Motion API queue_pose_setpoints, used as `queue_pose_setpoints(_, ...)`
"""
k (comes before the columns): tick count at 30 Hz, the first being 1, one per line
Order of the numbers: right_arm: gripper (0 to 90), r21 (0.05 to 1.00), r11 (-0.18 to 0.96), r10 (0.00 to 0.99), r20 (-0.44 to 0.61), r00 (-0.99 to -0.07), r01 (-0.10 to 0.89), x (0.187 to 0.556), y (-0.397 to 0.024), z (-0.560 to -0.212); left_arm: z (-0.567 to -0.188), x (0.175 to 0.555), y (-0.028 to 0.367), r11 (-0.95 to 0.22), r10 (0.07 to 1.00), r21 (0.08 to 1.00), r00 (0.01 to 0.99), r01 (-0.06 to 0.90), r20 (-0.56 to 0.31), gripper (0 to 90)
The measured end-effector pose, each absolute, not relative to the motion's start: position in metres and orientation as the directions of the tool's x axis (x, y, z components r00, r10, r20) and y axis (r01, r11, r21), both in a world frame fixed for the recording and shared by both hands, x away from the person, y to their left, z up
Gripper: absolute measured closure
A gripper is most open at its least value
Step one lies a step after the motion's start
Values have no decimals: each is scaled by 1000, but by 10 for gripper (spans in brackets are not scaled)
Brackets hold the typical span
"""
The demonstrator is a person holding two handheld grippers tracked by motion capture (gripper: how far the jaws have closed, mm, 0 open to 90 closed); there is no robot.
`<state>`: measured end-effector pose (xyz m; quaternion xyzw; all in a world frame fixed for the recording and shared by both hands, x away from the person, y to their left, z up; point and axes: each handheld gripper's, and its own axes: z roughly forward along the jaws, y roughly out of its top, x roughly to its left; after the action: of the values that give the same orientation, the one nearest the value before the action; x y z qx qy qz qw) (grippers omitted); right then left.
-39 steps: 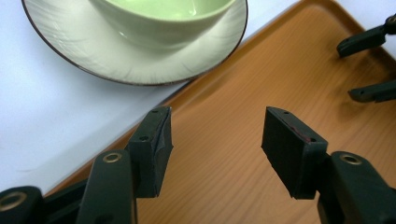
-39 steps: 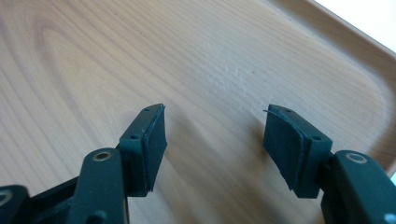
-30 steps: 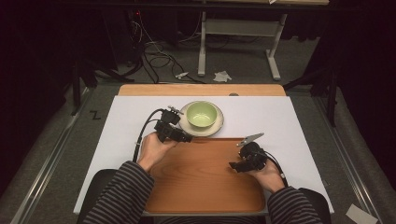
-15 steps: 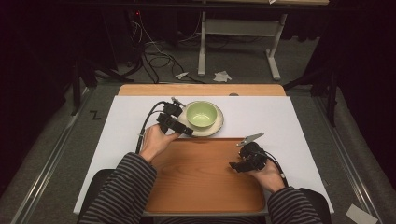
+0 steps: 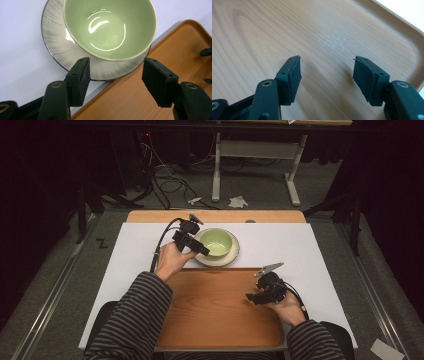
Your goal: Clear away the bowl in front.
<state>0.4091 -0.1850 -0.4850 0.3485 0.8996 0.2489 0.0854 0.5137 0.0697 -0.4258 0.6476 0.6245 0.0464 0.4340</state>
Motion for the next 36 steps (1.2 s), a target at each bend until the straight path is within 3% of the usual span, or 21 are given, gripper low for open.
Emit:
queue_pose_setpoints(24,408,501,637,664,30,-748,586,408,-183,-486,-452,563,57,155,909,576,112,803,-401,418)
queue_pose_setpoints(36,408,498,641,660,31,-750,584,407,-182,-487,-463,579,54,178,914,564,76,807,-398,543)
